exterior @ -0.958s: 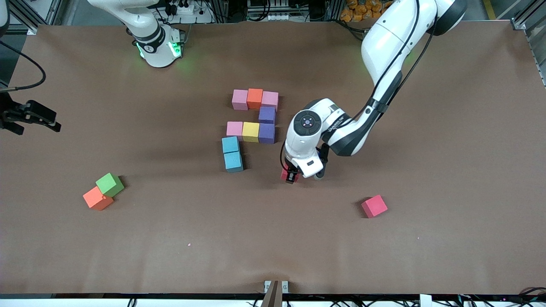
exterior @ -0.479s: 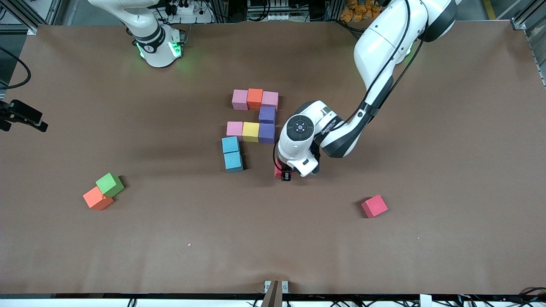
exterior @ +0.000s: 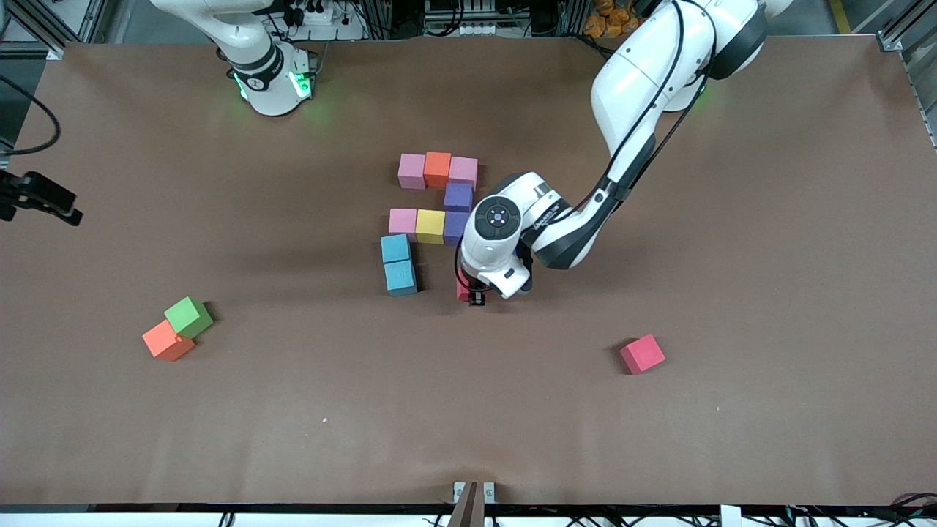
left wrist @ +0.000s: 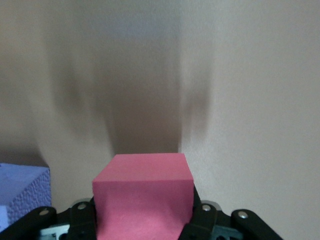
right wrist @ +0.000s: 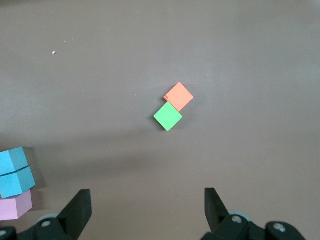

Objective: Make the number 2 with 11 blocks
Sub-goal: 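Carry the red cube with the left gripper to the cyan cubes, then lower the red cube beside the lower cyan cube with the left gripper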

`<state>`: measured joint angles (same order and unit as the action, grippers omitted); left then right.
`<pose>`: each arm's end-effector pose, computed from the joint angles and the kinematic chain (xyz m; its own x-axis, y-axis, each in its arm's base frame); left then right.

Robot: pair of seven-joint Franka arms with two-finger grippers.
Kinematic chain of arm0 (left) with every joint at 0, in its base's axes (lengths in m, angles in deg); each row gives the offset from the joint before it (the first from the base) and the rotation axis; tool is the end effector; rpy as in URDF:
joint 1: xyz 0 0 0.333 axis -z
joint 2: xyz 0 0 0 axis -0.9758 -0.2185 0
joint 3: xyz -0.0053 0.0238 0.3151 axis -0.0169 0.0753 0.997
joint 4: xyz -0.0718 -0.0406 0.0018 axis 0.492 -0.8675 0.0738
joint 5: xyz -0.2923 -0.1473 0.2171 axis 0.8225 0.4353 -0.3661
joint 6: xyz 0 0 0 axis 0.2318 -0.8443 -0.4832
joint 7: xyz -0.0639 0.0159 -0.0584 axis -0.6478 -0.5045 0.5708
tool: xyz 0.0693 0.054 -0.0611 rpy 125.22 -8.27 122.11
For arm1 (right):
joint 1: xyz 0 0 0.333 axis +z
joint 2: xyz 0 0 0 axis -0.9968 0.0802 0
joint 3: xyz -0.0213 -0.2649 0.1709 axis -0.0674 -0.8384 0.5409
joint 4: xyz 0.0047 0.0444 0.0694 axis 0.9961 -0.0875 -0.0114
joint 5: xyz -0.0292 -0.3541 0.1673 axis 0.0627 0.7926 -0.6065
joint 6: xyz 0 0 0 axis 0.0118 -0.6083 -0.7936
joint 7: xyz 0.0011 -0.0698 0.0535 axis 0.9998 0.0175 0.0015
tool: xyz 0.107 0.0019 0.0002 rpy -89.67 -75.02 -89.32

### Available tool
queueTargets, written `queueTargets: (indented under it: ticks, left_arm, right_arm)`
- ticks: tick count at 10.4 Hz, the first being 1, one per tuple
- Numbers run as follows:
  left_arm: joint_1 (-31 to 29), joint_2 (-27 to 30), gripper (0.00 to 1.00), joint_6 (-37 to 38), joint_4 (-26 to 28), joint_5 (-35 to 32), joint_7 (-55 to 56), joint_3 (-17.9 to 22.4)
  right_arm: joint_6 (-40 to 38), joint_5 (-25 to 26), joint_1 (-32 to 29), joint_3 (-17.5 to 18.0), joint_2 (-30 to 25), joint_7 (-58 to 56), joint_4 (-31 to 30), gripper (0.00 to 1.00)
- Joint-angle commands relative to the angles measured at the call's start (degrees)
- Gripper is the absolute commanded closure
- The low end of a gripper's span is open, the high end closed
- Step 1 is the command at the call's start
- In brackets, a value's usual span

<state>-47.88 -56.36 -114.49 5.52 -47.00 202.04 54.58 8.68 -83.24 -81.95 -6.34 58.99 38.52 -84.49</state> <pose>0.5502 -0.5146 0.2171 -0.0100 0.9904 -0.1381 0.9999 0.0100 -0.0009 0.5701 -0.0398 0.6222 0.9951 -0.0771 0.0624 -0.0801 -0.9957 0.0466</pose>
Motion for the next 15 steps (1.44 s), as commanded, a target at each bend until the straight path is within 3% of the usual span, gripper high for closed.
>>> queueTargets:
  ticks: [1, 5, 10, 15]
  left_arm:
    - [2.2, -2.7, 0.68, 1.3, -4.8, 1.4, 0.7, 1.0]
    - [4.5, -4.0, 0.68, 0.9, -6.9, 1.4, 2.3, 1.6]
    - [7.7, -3.9, 0.69, 4.8, -7.3, 1.4, 13.9, 4.5]
    - [8.6, -5.0, 0.69, 4.7, -10.7, 1.4, 14.3, 5.1]
  right_arm:
    - [-0.8, 0.7, 0.2, 0.6, 0.2, -0.3, 2.4, 0.00]
    - [-7.3, -5.8, -6.4, -0.3, -0.5, -4.8, 5.1, 0.00]
    - [-7.4, -1.9, -3.6, 1.6, 0.0, -3.0, 5.6, 0.00]
    - [-7.6, -2.2, -2.6, 1.7, -0.1, -0.3, 5.8, 0.00]
